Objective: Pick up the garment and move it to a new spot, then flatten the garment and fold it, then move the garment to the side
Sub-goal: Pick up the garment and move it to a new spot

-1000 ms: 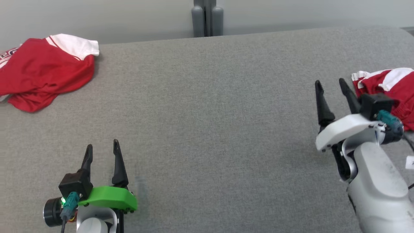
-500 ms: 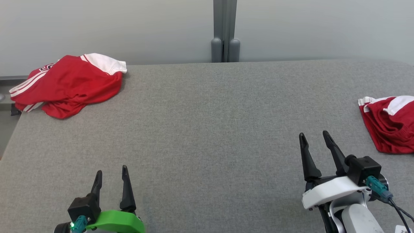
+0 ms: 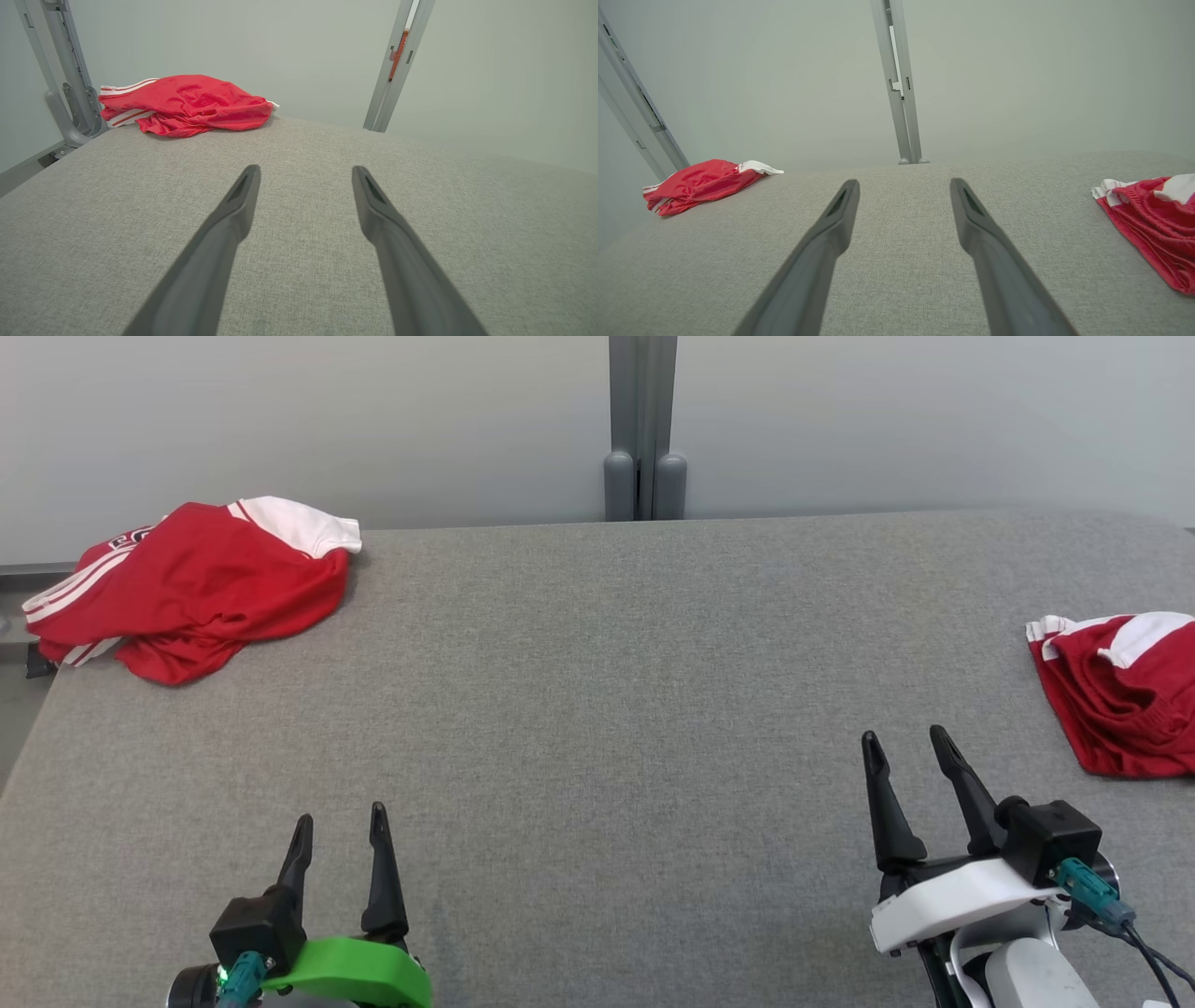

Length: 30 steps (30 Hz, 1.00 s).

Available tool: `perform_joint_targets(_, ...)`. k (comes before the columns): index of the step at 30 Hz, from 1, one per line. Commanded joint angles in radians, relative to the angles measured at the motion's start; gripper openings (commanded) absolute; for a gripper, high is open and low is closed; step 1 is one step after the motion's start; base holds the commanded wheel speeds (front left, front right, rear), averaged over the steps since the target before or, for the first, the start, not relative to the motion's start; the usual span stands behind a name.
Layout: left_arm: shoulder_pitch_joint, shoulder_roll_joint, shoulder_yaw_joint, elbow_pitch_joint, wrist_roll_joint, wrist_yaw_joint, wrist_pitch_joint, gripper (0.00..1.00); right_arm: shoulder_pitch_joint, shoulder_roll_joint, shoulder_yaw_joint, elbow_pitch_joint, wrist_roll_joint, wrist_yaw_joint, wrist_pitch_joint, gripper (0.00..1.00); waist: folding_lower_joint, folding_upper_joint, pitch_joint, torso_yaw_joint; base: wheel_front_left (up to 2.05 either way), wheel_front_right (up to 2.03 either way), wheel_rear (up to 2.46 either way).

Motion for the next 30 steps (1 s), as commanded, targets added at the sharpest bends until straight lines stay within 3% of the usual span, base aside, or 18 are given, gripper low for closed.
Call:
perform_joint_targets(1,-0.011,0.001,-0.002,-0.003,0.003,0.004,-0.001,1.0,0.013,-0.001,-0.001,0.003,0.0,-0.001,-0.003,1.0,0.0,0.0,0.0,0.001,0.0,0.0,0.0)
perform_joint_targets(9,-0.021,0.001,-0.002,-0.001,0.008,0.009,0.0,1.0,0.016,-0.001,-0.003,0.01,0.006,-0.001,-0.003,1.0,0.0,0.0,0.002,0.012,0.0,0.0,0.0)
perform_joint_targets(14,-0.028,0.001,-0.005,-0.004,0.006,0.01,-0.001,1.0,0.02,-0.001,-0.007,0.003,0.002,-0.001,-0.001,1.0,0.0,0.0,0.004,0.058,0.0,0.0,0.0)
perform_joint_targets(29,-0.043,0.002,0.023,-0.014,0.009,0.014,0.0,1.0,0.018,-0.002,0.013,-0.021,0.013,-0.001,0.01,1.0,0.0,0.0,0.02,0.382,0.0,0.0,0.0)
perform_joint_targets(30,-0.029,0.002,0.035,-0.018,0.009,0.015,0.0,1.0,0.023,-0.002,0.019,-0.025,0.014,-0.001,0.013,1.0,0.0,0.0,0.011,0.427,0.0,0.0,0.0)
